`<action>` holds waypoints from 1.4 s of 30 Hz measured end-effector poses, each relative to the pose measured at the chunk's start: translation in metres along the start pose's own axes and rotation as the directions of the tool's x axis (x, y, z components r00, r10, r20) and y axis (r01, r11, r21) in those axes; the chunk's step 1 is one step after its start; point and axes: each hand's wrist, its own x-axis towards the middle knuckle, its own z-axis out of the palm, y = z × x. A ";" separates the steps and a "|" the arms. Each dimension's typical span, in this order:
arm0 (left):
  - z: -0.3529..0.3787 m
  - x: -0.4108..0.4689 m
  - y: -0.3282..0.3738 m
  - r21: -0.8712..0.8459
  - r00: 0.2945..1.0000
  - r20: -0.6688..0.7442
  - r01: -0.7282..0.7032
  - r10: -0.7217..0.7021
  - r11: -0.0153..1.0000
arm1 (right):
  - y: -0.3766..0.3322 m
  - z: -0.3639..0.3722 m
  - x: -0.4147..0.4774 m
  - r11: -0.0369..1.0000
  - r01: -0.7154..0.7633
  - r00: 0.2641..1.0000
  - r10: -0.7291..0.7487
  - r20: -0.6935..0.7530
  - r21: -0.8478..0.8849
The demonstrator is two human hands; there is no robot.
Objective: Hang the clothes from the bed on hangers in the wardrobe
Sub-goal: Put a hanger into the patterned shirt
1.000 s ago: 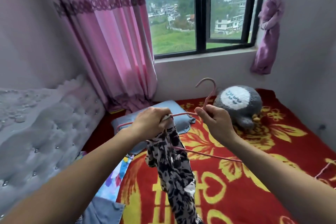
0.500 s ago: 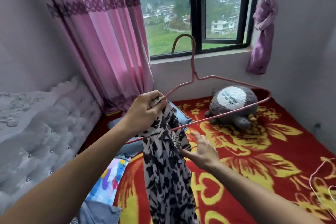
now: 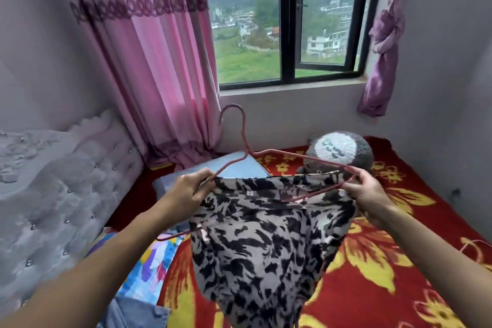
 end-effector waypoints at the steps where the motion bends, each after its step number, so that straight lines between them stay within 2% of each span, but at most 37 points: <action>1: 0.006 0.003 -0.001 0.016 1.000 -0.011 0.011 -0.011 1.000 | -0.010 -0.003 -0.004 0.987 0.088 0.996 -0.088 0.006 -0.135; 4: 0.022 0.016 0.005 0.007 0.999 -0.031 0.018 -0.017 1.000 | -0.030 -0.004 -0.016 0.877 0.268 0.963 -0.253 0.092 -0.398; 6: 0.030 0.024 0.015 -0.060 0.997 -0.070 0.017 -0.021 0.998 | -0.031 -0.003 -0.019 0.777 0.339 0.941 -0.282 0.188 -0.531; 8: 0.032 0.030 0.024 -0.104 0.996 -0.083 0.001 -0.009 0.995 | -0.026 -0.009 -0.018 0.734 0.347 0.937 -0.245 0.248 -0.584; 10: 0.032 0.033 0.029 -0.057 0.999 -0.029 -0.028 0.026 0.998 | -0.022 -0.024 -0.012 0.724 0.296 0.955 -0.240 0.175 -0.623; 12: 0.033 0.030 0.033 0.062 0.993 0.078 -0.089 0.084 0.994 | -0.023 -0.042 -0.005 0.703 0.235 0.953 -0.302 0.017 -0.671; 14: 0.038 0.026 0.036 0.162 0.986 0.132 -0.124 0.103 0.979 | -0.025 -0.051 -0.003 0.716 0.231 0.942 -0.334 -0.033 -0.659; 17: 0.049 0.026 0.036 0.137 0.997 0.044 -0.070 0.065 0.988 | -0.034 -0.040 -0.015 0.821 0.287 0.949 -0.313 0.031 -0.494; 19: 0.054 0.027 0.040 0.079 0.999 -0.026 -0.040 0.042 0.996 | -0.041 -0.025 -0.029 0.904 0.283 0.959 -0.260 0.111 -0.320; 21: 0.057 0.027 0.046 0.025 0.998 -0.067 -0.017 0.019 1.000 | -0.044 -0.014 -0.039 0.960 0.201 0.957 -0.149 0.249 -0.196; 22: 0.057 0.028 0.049 -0.005 0.997 -0.075 -0.006 0.006 1.000 | -0.044 -0.010 -0.043 0.975 0.135 0.942 -0.071 0.328 -0.174; 24: 0.055 0.029 0.050 -0.072 0.998 -0.065 0.003 -0.008 0.997 | -0.045 -0.007 -0.047 0.959 0.086 0.904 0.040 0.426 -0.272; 26: 0.050 0.030 0.048 -0.156 0.999 -0.047 0.000 -0.008 0.988 | -0.044 -0.010 -0.042 0.839 0.221 0.926 -0.020 0.378 -0.497; 28: 0.045 0.028 0.047 -0.203 0.999 -0.033 -0.020 0.014 0.979 | -0.050 -0.012 -0.038 0.642 0.336 0.942 -0.226 0.248 -0.690; 29: 0.043 0.027 0.048 -0.205 0.999 -0.022 -0.039 0.035 0.978 | -0.054 -0.011 -0.038 0.565 0.375 0.916 -0.346 0.201 -0.735; 31: 0.041 0.024 0.055 -0.199 0.996 -0.007 -0.087 0.087 0.976 | -0.064 -0.002 -0.043 0.463 0.482 0.834 -0.503 0.228 -0.744; 32: 0.040 0.023 0.059 -0.205 0.994 -0.002 -0.109 0.111 0.973 | -0.069 0.007 -0.047 0.406 0.543 0.800 -0.516 0.306 -0.735; 34: 0.039 0.023 0.066 -0.254 0.989 0.010 -0.138 0.146 0.957 | -0.071 0.025 -0.051 0.304 0.645 0.744 -0.457 0.487 -0.701; 36: 0.037 0.023 0.072 -0.307 0.988 0.000 -0.146 0.154 0.940 | -0.067 0.039 -0.048 0.278 0.708 0.697 -0.425 0.577 -0.650; 39: 0.030 0.023 0.073 -0.272 0.987 -0.052 -0.160 0.152 0.949 | -0.066 0.046 -0.038 0.209 0.729 0.653 -0.497 0.571 -0.652; 42: 0.019 0.022 0.056 -0.186 0.989 -0.085 -0.136 0.122 0.973 | -0.066 0.042 -0.034 0.017 0.704 0.568 -0.614 0.548 -0.710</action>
